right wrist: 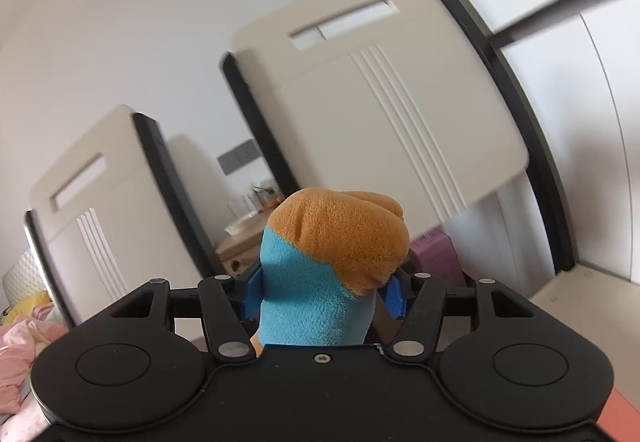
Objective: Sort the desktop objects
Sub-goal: 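Carry the plush toy with the right gripper and lower it into the box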
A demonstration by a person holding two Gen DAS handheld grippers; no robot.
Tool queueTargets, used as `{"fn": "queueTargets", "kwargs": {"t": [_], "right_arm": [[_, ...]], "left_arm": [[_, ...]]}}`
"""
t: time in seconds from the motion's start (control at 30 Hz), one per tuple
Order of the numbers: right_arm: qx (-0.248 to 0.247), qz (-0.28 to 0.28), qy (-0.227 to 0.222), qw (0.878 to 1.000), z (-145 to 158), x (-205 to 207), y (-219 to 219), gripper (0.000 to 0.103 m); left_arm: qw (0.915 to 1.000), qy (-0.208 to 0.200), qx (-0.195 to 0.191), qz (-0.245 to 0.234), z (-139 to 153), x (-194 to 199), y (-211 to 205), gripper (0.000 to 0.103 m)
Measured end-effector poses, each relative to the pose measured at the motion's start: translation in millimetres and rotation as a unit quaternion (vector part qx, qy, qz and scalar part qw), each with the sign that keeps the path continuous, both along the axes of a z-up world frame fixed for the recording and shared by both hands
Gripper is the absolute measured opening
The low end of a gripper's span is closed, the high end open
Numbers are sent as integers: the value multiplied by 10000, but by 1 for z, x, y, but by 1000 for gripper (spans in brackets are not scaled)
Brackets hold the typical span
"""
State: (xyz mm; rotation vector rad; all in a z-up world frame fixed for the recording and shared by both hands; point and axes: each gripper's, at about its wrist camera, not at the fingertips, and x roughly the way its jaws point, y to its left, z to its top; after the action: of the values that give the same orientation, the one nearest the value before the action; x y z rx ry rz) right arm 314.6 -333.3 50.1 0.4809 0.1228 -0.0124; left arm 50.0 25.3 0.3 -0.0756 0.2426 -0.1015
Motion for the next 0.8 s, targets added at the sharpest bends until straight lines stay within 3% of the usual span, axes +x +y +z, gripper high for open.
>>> {"fn": "queueTargets", "kwargs": {"t": [0.4, 0.53, 0.8], "right_arm": [[-895, 717, -867, 9896, 49, -19, 85, 59], [-980, 1200, -738, 9852, 45, -11, 117, 59], [-1471, 1673, -64, 9748, 5, 23, 164, 59]], "left_arm": [[10000, -3, -47, 4, 0, 0, 2, 103], [10000, 1, -65, -2, 0, 0, 2, 103], [9999, 10, -138, -13, 0, -2, 5, 103]]}}
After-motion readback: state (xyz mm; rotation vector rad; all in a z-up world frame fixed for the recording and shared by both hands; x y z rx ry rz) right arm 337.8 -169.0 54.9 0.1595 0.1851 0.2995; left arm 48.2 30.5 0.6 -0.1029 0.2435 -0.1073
